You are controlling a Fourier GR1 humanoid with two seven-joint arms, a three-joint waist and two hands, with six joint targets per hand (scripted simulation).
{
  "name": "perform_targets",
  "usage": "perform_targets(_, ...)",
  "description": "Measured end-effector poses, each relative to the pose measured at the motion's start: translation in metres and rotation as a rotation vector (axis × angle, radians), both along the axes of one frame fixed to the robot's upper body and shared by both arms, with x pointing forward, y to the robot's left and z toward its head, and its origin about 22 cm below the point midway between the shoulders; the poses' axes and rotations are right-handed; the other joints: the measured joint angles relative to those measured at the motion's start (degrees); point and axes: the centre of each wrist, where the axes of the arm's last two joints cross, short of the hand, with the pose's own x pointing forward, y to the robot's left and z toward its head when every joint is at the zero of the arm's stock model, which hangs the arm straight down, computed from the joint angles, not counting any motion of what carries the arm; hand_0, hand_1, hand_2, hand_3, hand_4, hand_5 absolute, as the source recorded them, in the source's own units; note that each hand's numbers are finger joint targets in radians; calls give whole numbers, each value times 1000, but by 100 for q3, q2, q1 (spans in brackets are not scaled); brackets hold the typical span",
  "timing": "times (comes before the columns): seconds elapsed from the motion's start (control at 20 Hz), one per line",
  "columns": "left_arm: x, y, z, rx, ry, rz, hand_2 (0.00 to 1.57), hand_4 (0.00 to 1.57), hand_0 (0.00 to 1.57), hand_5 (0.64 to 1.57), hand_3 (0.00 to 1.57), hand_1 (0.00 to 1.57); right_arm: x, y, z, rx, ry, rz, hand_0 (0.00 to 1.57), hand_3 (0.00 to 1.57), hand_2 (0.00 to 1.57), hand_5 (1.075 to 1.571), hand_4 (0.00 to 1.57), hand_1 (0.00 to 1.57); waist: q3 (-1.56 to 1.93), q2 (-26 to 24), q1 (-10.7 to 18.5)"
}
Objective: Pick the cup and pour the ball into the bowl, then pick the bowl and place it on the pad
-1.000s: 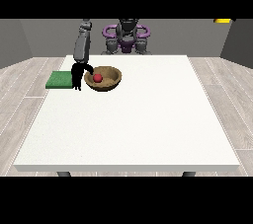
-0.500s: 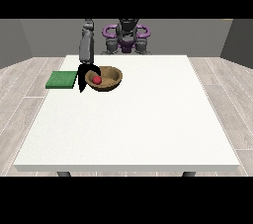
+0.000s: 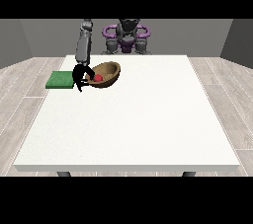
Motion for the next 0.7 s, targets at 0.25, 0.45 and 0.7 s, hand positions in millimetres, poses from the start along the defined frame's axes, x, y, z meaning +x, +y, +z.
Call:
perform_targets(0.25,1,9,-5,-12,27,17,0,1186,0,1526,0,0,1,-2,6,-30,80,-9,1571,1248,1571,1546,1012,1571,100,-142,9)
perform_targets(0.45,3,21,-24,-29,90,46,0,1197,0,1534,0,0,9,-27,29,-93,238,-14,1571,1042,1571,1556,1026,1571,173,-410,-171)
perform_targets(0.7,-2,49,-51,-45,135,111,0,1204,0,1537,0,0,21,-67,77,-179,382,-33,1571,828,1571,1559,1041,1571,199,-587,-566)
